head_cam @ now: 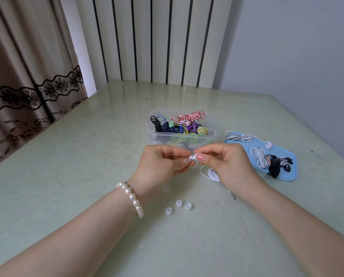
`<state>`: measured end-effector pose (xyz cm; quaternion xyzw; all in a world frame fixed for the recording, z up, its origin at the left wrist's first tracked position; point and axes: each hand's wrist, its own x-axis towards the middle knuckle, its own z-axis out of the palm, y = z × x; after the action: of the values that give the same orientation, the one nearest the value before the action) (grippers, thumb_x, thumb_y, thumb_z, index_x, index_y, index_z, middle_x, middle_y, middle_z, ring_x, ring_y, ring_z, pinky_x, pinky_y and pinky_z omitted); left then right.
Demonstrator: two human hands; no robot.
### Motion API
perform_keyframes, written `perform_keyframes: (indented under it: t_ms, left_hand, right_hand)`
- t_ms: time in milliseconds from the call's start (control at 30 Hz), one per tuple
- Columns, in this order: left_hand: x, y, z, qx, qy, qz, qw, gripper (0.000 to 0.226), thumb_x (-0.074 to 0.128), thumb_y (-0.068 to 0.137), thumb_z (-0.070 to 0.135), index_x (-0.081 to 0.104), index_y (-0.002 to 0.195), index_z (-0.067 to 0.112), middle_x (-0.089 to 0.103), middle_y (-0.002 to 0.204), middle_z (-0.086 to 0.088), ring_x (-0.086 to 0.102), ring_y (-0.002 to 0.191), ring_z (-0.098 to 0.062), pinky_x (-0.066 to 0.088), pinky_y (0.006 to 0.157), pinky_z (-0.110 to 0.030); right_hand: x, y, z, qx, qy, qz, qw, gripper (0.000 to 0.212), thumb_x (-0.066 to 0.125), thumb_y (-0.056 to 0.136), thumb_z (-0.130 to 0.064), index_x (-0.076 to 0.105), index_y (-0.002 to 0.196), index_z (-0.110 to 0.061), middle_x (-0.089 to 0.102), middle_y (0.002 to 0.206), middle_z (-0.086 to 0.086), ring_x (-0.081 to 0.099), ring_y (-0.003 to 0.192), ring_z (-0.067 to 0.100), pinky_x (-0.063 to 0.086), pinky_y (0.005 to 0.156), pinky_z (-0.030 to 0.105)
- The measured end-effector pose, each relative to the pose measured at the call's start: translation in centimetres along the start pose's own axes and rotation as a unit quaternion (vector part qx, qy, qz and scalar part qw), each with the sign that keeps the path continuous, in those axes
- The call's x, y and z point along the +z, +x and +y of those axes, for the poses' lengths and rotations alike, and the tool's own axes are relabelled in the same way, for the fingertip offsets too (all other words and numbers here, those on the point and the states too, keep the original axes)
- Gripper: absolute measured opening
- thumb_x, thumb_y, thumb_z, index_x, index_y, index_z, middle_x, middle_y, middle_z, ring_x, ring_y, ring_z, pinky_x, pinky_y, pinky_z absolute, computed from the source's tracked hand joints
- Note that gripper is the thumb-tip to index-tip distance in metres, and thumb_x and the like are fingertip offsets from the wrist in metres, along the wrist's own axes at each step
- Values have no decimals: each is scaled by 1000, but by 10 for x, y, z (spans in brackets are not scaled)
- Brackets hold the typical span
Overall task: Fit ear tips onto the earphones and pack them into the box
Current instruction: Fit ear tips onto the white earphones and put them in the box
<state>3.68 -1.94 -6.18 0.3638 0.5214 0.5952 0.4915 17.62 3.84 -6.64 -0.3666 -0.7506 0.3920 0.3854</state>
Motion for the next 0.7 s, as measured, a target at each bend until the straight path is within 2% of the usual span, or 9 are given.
perform_keyframes:
  t_ms: [133, 267, 333, 433, 500, 700]
  left_hand:
    - [-1, 0, 0, -2, 8, -5, 1000, 14, 58, 78, -15, 65, 78, -3, 69, 60, -7, 68, 59, -13, 56, 69, -26]
    - [-2, 1, 0, -8, 15, -7, 1000, 13, 58, 79, -15, 64, 78, -3, 69, 61, -8, 67, 58, -14, 57, 68, -26]
    - [-1, 0, 0, -5, 19, -7, 1000, 14, 58, 79, -15, 64, 77, -2, 69, 61, -8, 67, 58, -13, 56, 68, -26]
    - [0, -1, 1, -4, 20, -8, 1000, 16, 58, 79, -15, 64, 75, 0, 69, 60, -7, 67, 58, -13, 57, 67, -26]
    - [0, -2, 1, -8, 18, -8, 1000, 16, 58, 79, -14, 64, 75, 0, 69, 60, -7, 67, 58, -13, 57, 67, -26]
    - [1, -2, 2, -13, 19, -9, 1000, 17, 58, 79, -14, 65, 75, 0, 69, 61, -7, 68, 59, -13, 57, 68, -26]
  right_hand:
    - [0, 0, 0, 16, 19, -5, 1000, 24, 63, 81, 0, 67, 73, -22, 70, 77, 8, 65, 77, 24, 50, 79, 33]
    - [2, 0, -1, 40, 69, -30, 996, 24, 59, 83, 4, 66, 73, -17, 69, 62, -3, 64, 62, 10, 51, 64, 20]
    - [2, 1, 0, 44, 73, -26, 996, 24, 59, 83, 5, 66, 74, -16, 69, 61, -2, 62, 59, 9, 51, 60, 18]
    - [2, 1, 1, 45, 71, -13, 996, 21, 59, 82, 5, 66, 76, -14, 69, 68, 11, 62, 59, 13, 51, 59, 19]
    - [3, 2, 2, 46, 72, -6, 996, 19, 59, 82, 5, 66, 77, -12, 68, 69, 14, 62, 56, 12, 51, 57, 19]
    - [4, 2, 3, 50, 69, 13, 996, 24, 59, 82, 7, 65, 73, -15, 66, 54, -4, 62, 51, 8, 51, 54, 20]
